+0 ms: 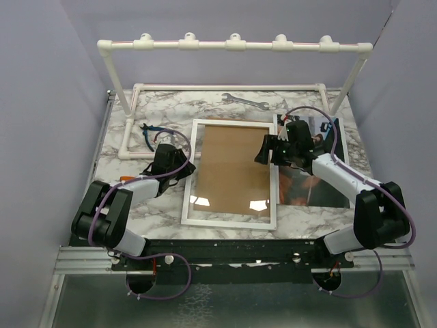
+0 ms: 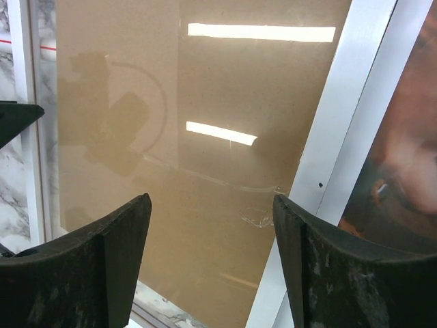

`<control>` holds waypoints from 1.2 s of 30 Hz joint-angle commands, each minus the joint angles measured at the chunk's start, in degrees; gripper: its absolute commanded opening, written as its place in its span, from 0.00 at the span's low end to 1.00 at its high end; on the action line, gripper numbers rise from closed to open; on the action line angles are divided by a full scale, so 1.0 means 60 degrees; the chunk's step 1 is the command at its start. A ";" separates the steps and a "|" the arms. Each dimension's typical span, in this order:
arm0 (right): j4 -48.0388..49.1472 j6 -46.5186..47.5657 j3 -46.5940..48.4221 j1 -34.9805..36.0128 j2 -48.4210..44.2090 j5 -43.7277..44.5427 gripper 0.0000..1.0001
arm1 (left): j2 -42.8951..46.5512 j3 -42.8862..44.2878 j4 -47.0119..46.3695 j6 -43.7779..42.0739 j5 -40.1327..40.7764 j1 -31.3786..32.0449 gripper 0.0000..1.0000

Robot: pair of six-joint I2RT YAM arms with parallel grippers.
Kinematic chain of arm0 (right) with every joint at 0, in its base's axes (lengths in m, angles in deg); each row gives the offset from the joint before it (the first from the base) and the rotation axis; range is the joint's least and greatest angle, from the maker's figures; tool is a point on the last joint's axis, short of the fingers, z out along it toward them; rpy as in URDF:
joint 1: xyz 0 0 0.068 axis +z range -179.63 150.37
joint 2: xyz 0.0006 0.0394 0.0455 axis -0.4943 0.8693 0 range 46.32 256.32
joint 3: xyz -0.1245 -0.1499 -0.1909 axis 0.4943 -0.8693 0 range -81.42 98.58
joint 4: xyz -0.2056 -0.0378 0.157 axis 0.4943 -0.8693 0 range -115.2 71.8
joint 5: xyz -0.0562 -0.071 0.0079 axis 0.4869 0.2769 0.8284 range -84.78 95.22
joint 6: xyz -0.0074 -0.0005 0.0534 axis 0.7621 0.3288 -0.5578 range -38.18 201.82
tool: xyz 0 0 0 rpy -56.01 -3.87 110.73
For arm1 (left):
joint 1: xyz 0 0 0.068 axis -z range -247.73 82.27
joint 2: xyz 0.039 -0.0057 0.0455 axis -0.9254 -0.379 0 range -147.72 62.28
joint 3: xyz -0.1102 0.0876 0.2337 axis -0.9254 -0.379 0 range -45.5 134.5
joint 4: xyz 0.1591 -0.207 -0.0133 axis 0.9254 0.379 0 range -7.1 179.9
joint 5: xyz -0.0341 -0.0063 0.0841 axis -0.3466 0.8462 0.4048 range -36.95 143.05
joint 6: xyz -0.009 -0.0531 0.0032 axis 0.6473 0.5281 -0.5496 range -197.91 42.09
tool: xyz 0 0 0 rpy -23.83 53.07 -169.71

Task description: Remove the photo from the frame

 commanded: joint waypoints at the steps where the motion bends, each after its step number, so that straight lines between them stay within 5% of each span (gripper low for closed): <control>1: -0.0167 0.0169 -0.0211 0.0035 0.0028 0.0408 0.75 | -0.0107 0.0391 -0.0356 0.0216 -0.0113 0.0117 0.32; 13: -0.0129 0.0198 -0.0395 0.0008 -0.0020 0.1243 0.74 | 0.0298 0.0544 -0.0176 0.0112 -0.0028 0.0120 0.27; 36: -0.0271 -0.0058 -0.0776 -0.0347 -0.0332 0.1575 0.90 | -0.0249 0.0931 -0.0282 -0.0410 -0.0632 0.0105 0.27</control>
